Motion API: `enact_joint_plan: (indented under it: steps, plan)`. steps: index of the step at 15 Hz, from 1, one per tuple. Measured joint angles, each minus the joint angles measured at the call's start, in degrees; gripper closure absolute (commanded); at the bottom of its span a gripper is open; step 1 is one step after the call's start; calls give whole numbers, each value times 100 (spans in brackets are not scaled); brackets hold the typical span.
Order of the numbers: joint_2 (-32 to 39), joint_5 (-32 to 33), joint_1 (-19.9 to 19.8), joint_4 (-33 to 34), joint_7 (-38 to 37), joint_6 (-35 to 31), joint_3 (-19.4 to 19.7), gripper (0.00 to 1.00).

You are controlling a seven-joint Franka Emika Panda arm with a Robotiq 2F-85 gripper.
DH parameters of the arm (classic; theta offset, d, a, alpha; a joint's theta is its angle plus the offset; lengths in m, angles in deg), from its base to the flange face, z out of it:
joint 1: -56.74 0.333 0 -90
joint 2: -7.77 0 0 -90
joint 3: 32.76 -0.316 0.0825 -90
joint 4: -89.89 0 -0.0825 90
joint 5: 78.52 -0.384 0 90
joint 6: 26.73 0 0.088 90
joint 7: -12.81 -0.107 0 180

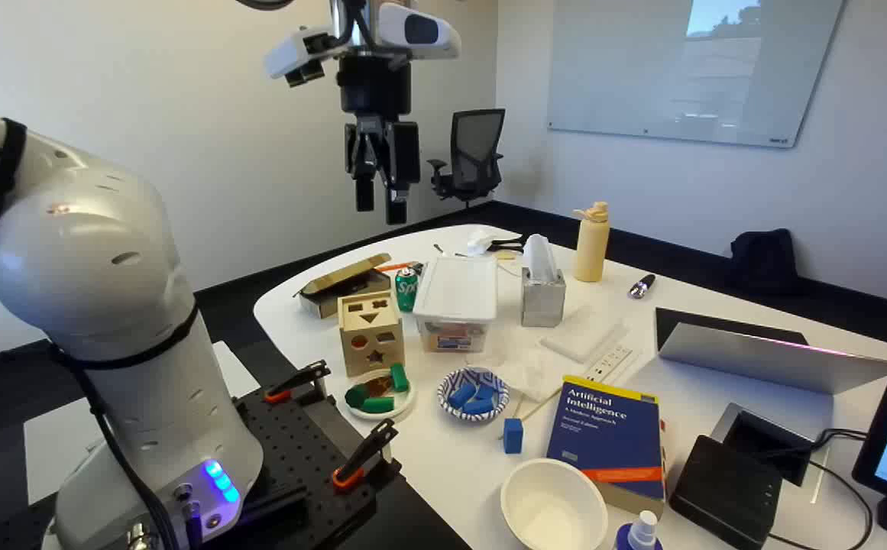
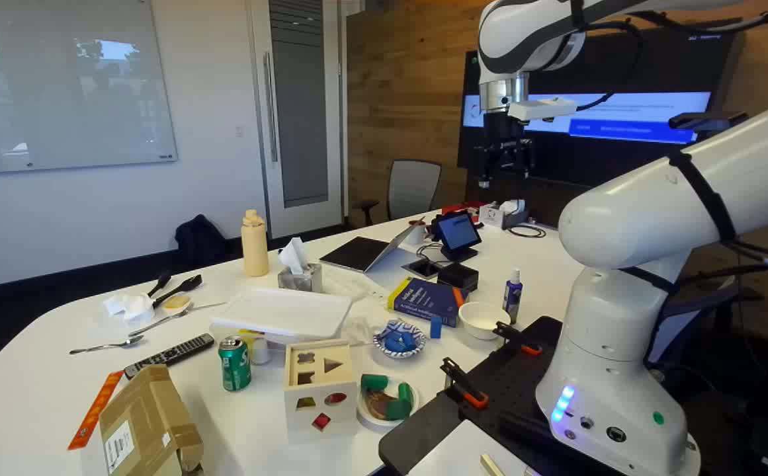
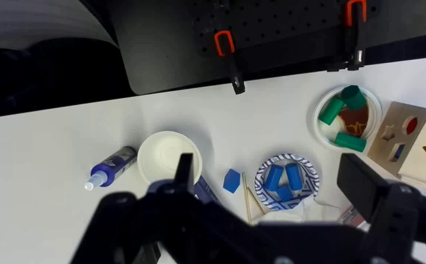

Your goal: Slide the lid of the wooden box to the right

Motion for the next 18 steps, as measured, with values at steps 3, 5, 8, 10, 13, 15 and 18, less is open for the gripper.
enact_joint_plan:
  steps: [3,5,8,10,13,15,18]
  plan:
    - [0,0,0,0,0,0,0,0]
    - [21,-10,18,-20,0,-83,0,0]
    - [182,-433,297,-354,-236,-867,-120,0]
    - [459,-823,631,-657,-547,-1666,-434,0]
    - [1262,-1215,1163,-666,-984,-2864,-1076,0]
    - [1918,-1260,1431,-665,-1261,-3656,-1497,0]
    - [3022,-1167,1635,-595,-1748,-4518,-2102,0]
